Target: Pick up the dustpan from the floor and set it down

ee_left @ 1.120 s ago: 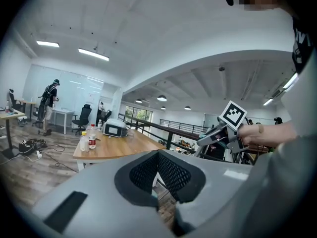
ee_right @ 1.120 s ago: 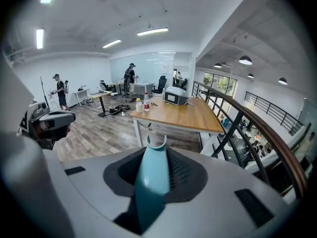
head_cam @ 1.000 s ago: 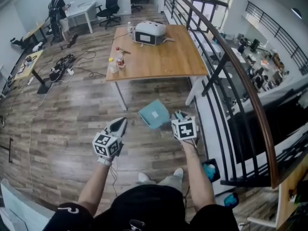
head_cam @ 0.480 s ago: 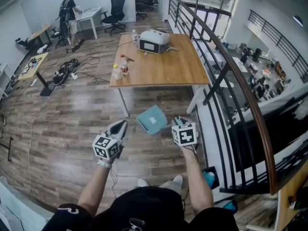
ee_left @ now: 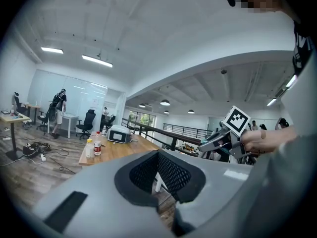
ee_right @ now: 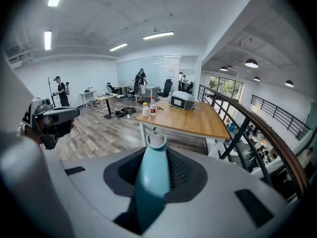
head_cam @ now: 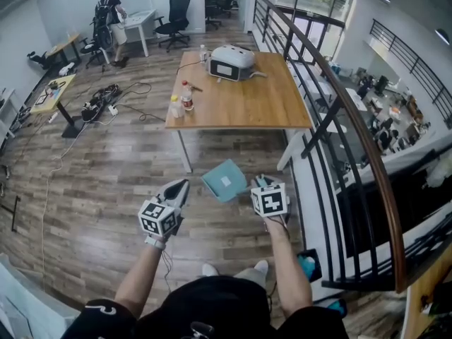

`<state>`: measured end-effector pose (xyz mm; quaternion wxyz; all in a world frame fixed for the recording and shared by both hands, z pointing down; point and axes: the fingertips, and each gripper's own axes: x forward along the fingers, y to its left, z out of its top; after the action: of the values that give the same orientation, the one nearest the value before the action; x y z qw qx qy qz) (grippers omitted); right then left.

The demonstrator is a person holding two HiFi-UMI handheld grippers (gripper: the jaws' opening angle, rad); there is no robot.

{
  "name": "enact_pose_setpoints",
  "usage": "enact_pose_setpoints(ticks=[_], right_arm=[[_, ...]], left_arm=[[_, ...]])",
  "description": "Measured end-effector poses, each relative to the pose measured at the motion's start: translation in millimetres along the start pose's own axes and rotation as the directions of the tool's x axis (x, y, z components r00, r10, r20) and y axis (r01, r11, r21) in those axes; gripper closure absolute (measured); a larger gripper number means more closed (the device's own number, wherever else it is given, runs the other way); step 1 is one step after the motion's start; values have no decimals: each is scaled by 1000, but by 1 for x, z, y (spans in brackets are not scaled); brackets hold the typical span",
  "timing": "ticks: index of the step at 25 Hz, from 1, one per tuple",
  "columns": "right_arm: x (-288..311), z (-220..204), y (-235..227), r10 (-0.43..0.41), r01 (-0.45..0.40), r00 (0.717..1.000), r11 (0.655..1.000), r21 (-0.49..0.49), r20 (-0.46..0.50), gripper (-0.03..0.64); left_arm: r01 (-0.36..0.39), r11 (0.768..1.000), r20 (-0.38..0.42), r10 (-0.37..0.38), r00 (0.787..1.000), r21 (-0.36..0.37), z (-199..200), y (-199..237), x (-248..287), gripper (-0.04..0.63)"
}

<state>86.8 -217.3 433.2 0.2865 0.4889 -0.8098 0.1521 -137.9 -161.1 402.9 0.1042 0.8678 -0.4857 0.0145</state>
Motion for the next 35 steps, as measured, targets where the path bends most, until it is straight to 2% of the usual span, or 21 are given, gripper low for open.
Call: enact_pose_setpoints(ticks=[4,18,35], right_arm=[[6,-2,6,12,-12,1000,1000,-6,-17,531],[25,-24,20,44,-44,997,999,5,-60,531],[84,-95,16,49,-46,982,999,21,-181,529]], left_arm=[[3,1000,-4,-3,1000,-20,-3,1,-1,598],[17,1000,-36,-18,999,-23,-20,0,6,598],[30,996,-133,-41,990,-80,-96,2,36,598]])
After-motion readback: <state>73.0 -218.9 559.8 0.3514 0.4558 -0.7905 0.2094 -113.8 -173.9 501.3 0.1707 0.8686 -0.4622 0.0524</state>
